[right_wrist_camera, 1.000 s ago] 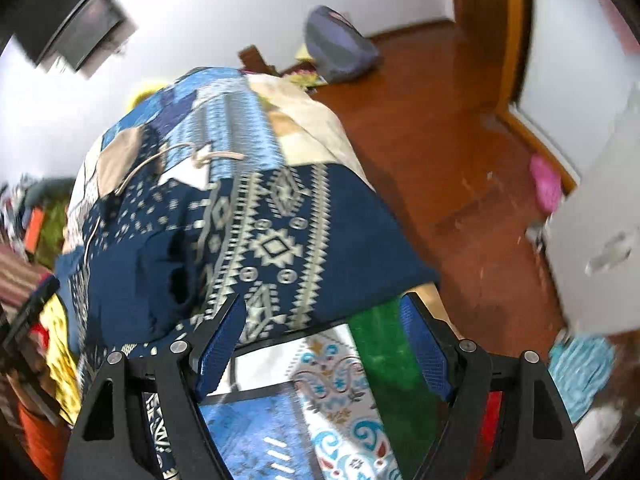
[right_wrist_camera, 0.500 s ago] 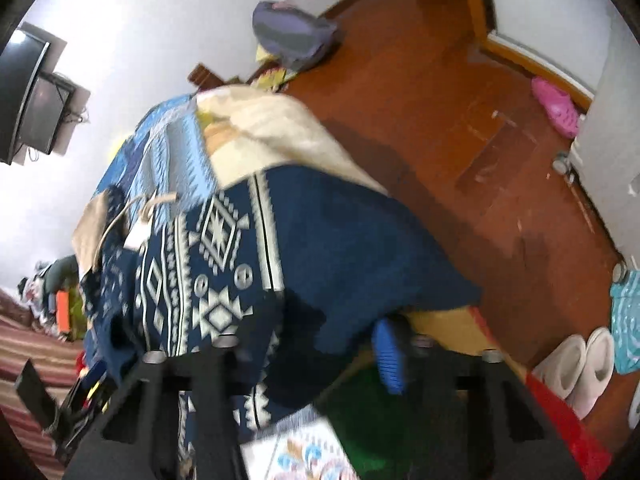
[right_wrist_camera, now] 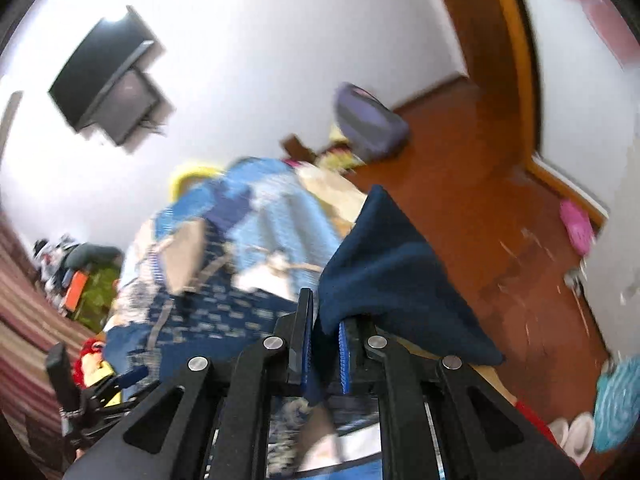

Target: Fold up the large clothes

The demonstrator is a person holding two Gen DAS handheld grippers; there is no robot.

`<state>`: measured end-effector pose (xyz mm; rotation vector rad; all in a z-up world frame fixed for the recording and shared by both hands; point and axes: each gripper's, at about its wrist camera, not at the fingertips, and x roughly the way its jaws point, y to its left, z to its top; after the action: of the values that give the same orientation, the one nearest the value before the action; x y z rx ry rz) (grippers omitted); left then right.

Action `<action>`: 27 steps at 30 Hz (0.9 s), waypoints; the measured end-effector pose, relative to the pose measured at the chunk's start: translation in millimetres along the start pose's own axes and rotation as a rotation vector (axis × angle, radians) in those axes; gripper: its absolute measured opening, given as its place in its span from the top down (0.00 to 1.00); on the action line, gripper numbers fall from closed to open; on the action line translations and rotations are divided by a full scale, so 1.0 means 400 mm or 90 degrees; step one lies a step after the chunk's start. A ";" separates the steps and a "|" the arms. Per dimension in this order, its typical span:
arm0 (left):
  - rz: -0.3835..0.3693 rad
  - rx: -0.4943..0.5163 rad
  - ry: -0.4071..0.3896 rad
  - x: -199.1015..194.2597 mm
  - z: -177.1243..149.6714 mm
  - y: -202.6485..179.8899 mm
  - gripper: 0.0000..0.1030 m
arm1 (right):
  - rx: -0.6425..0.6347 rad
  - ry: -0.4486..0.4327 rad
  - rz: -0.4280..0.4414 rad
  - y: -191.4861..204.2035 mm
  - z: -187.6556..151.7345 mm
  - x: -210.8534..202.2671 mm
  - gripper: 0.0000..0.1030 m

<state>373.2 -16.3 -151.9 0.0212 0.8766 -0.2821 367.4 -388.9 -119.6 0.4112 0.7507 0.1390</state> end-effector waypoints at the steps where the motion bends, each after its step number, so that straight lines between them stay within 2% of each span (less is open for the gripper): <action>1: -0.001 -0.006 -0.007 -0.015 0.000 0.010 0.40 | -0.011 0.000 0.015 0.033 0.004 -0.006 0.92; 6: 0.010 -0.036 -0.046 -0.119 -0.017 0.077 0.40 | -0.076 0.025 0.065 0.220 -0.023 0.035 0.92; 10: 0.034 -0.035 -0.058 -0.186 -0.050 0.121 0.39 | -0.090 0.098 0.094 0.323 -0.098 0.142 0.92; 13: 0.059 -0.025 -0.060 -0.221 -0.085 0.148 0.39 | -0.087 0.170 0.071 0.373 -0.181 0.256 0.92; 17: 0.083 -0.013 -0.056 -0.252 -0.142 0.168 0.38 | -0.054 0.250 -0.003 0.370 -0.271 0.354 0.91; 20: 0.085 -0.005 -0.043 -0.247 -0.180 0.172 0.34 | -0.054 0.300 -0.046 0.345 -0.318 0.381 0.91; 27: 0.070 -0.013 0.004 -0.181 -0.208 0.151 0.34 | -0.169 0.285 -0.065 0.355 -0.378 0.297 0.91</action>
<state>281.7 70.0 -156.1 0.0513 0.8817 -0.1706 352.8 -180.4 -235.7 0.0852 1.1753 0.2357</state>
